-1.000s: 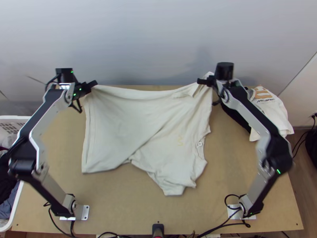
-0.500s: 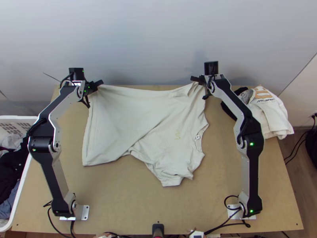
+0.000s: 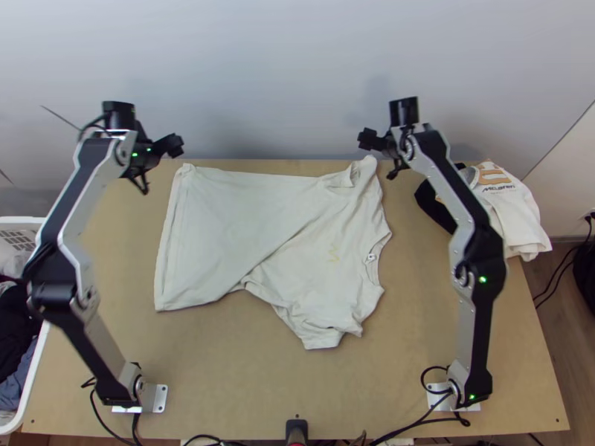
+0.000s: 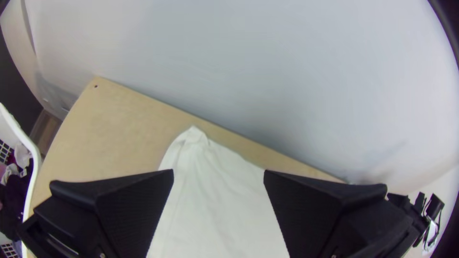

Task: Fold the t-shirt

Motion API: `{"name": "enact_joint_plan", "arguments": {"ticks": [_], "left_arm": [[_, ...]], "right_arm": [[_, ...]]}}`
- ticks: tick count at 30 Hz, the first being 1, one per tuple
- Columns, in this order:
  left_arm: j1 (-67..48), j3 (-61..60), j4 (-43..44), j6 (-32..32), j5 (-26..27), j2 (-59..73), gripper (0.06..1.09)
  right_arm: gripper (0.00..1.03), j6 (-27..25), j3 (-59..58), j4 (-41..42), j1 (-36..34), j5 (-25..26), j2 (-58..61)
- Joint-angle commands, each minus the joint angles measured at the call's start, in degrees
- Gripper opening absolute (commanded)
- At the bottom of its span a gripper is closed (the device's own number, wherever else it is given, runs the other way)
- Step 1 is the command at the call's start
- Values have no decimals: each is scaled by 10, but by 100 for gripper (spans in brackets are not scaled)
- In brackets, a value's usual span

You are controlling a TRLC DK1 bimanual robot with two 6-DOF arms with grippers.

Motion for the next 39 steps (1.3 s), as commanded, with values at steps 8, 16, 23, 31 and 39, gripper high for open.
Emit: {"name": "enact_joint_plan", "arguments": {"ticks": [8,16,23,31,39], "left_arm": [[18,-356,-105,113,27,-365,98],[18,-493,-116,159,8,-474,98],[12,-593,-115,183,-7,-520,98],[12,-672,-67,173,-21,-489,94],[9,-689,-40,143,-27,-438,83]], "right_arm": [[99,-14,-162,-63,30,-2,-277],[99,-30,-320,-63,65,11,-421],[99,-63,-469,-63,85,11,-557],[98,-74,-533,-88,89,11,-639],[98,-71,-579,-111,92,10,-672]]}}
